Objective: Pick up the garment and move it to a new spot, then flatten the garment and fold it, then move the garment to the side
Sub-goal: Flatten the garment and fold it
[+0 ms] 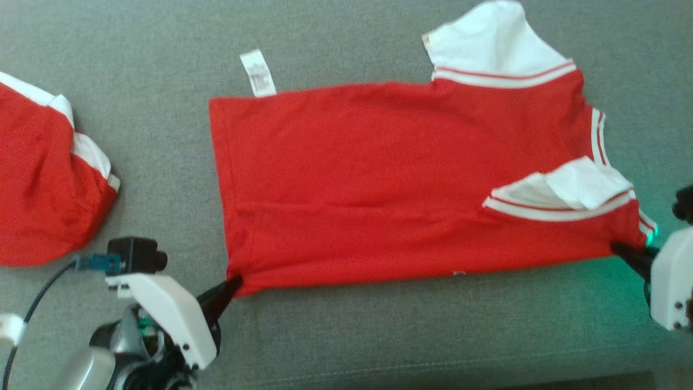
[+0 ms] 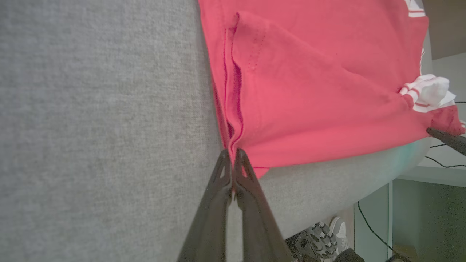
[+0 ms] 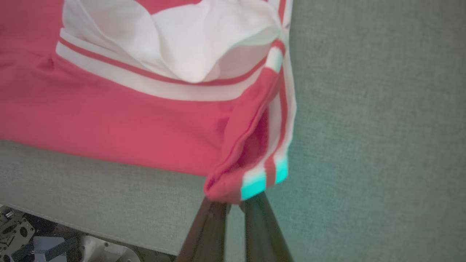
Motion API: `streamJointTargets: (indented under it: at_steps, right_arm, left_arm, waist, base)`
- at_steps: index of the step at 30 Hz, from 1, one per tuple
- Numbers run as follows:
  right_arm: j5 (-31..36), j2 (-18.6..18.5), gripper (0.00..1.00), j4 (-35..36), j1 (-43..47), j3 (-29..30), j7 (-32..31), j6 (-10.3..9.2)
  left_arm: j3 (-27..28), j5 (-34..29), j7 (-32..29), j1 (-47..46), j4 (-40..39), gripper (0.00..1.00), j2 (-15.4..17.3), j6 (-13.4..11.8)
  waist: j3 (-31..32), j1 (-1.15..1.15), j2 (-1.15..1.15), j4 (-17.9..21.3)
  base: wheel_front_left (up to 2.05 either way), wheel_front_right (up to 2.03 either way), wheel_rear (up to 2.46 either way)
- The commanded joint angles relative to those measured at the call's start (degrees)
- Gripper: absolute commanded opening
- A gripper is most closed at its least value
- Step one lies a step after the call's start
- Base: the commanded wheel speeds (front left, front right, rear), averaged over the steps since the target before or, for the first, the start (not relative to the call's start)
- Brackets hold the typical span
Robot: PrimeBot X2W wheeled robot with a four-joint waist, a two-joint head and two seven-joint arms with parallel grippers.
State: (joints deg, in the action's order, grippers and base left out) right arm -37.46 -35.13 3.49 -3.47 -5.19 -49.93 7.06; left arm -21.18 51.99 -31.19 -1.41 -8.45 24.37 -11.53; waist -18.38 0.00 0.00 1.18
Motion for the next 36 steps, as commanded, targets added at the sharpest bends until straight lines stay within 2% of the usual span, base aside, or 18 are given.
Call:
streamJointTargets:
  at_steps: [1, 5, 11, 12, 13, 14, 15, 21, 26, 29, 30, 36]
  right_arm:
    - [-0.22, -3.0, 0.0, 1.61, 1.09, 1.1, -0.15, 0.43]
    - [-0.63, -3.13, 0.0, 1.67, 4.15, 2.58, -0.94, 0.43]
    - [-0.56, -1.37, 0.0, 3.04, 8.83, 3.46, -2.13, 0.43]
    - [-0.39, -1.18, 0.04, 3.51, 9.73, 3.81, -2.19, 0.43]
    - [0.04, -1.0, 0.65, 3.96, 10.49, 4.4, -2.03, 0.43]
    - [0.54, -0.78, 1.0, 4.35, 11.13, 5.16, -1.8, 0.43]
    - [1.28, -1.11, 1.0, 5.62, 12.2, 6.07, -1.72, 0.43]
    - [1.19, -3.2, 1.0, 11.73, 12.05, 11.04, -1.86, 0.43]
    - [1.25, -3.4, 1.0, 15.85, 1.27, 14.49, -1.74, 0.43]
    - [3.5, -2.05, 1.0, 13.21, -9.26, 12.93, -2.46, 0.43]
    - [3.5, -2.05, 1.0, 13.21, -9.26, 12.93, -2.46, 0.43]
    - [10.78, 2.19, 1.0, 0.51, -28.94, 6.55, -3.69, 0.43]
  left_arm:
    - [3.57, 0.3, 0.72, -0.53, -2.16, 0.0, 1.62, 0.0]
    - [3.7, 1.06, 2.23, 3.58, -4.12, 0.0, 0.87, -0.36]
    - [1.17, 0.88, 4.36, 9.89, -6.3, 0.0, -1.13, -0.46]
    - [0.66, 0.58, 4.67, 10.64, -6.37, 0.0, -1.35, -0.51]
    - [0.38, 0.16, 5.1, 11.27, -6.27, 0.0, -1.51, -0.79]
    - [0.3, -0.3, 5.59, 11.78, -6.06, 0.0, -1.67, -1.25]
    - [-0.31, -1.73, 6.06, 12.42, -5.91, 1.0, -1.28, -1.73]
    - [0.2, -5.38, 6.42, 12.59, -9.16, 1.0, 1.57, -3.45]
    - [3.33, -7.85, 6.43, 7.45, -14.06, 1.0, 3.45, -5.57]
    - [3.38, -10.23, 4.68, -1.58, -12.98, 1.0, 3.5, -6.24]
    - [3.38, -10.23, 4.68, -1.58, -12.98, 1.0, 3.5, -6.24]
    - [-1.38, -14.53, 0.97, -20.85, -1.18, 1.0, -0.04, -4.76]
  waist:
    - [0.7, 0.0, 0.0, 0.06]
    - [2.04, 0.0, 0.0, 0.35]
    - [3.25, 0.0, 0.0, 0.06]
    - [3.46, 0.0, 0.0, -0.1]
    - [3.66, 0.0, 0.0, -0.21]
    - [3.83, 0.0, 0.0, -0.28]
    - [4.04, 0.0, 0.0, -0.4]
    - [3.38, 0.0, 0.0, -0.84]
    - [-0.85, 0.0, 0.0, -1.45]
    - [-4.96, 0.0, 0.0, -3.08]
    - [-4.96, 0.0, 0.0, -3.08]
    - [-11.62, 0.0, 0.0, -7.13]
  base:
    - [0.0, 0.0, 0.0]
    - [0.0, 0.0, 0.0]
    - [0.0, 0.0, 0.0]
    - [0.0, 0.0, 0.0]
    - [0.0, 0.0, 0.0]
    - [0.0, 0.0, 0.0]
    - [0.0, 0.0, 0.0]
    - [0.0, 0.0, 0.0]
    - [0.0, 0.0, 0.0]
    - [0.0, 0.0, 0.0]
    - [0.0, 0.0, 0.0]
    - [0.0, 0.0, 0.0]
